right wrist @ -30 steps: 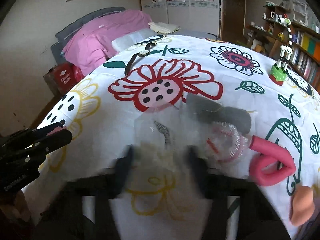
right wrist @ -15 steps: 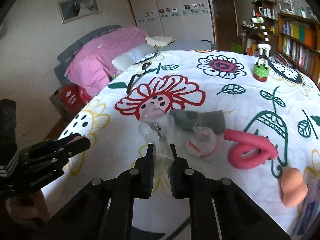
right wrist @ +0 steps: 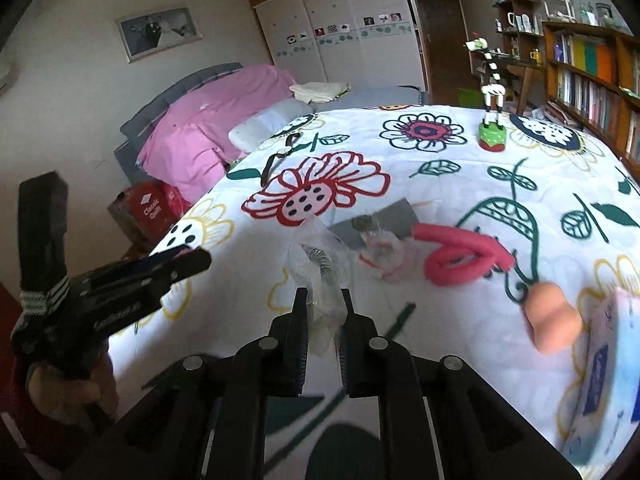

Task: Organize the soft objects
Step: 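Carry the pink toy in the left tool and clear bag in the right toward the green plate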

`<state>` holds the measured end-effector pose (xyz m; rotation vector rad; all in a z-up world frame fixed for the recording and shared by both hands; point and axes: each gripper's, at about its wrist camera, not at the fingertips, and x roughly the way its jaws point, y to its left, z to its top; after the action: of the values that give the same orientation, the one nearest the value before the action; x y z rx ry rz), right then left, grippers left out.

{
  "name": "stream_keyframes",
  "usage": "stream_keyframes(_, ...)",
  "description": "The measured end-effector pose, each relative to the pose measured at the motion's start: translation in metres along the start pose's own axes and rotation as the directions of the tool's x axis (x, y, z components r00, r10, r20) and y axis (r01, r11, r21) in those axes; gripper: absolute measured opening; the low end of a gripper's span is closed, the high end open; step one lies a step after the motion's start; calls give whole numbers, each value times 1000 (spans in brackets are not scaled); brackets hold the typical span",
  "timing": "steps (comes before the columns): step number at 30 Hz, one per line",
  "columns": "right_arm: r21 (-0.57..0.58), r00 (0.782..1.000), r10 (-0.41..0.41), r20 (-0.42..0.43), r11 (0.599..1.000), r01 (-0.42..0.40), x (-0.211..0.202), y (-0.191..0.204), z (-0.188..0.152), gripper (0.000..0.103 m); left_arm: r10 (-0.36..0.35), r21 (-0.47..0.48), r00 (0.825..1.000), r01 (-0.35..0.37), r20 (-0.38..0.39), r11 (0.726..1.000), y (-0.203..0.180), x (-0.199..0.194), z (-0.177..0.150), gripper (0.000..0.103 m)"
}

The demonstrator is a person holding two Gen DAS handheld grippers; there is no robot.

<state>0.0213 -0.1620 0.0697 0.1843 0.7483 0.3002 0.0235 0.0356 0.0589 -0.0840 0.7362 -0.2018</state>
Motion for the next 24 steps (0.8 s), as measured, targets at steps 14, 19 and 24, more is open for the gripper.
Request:
stream_keyframes(14, 88, 999, -34, 43, 996, 30, -36, -26, -19, 13, -41, 53, 999, 41, 5, 998, -34, -5, 1, 32)
stream_keyframes(19, 137, 994, -69, 85, 989, 57, -53, -43, -18, 13, -69, 71, 998, 68, 1, 995, -49, -5, 3, 32)
stream_keyframes(24, 179, 986, -107, 125, 980, 84, -74, -62, -21, 13, -96, 102, 995, 95, 1, 990, -68, -4, 6, 32)
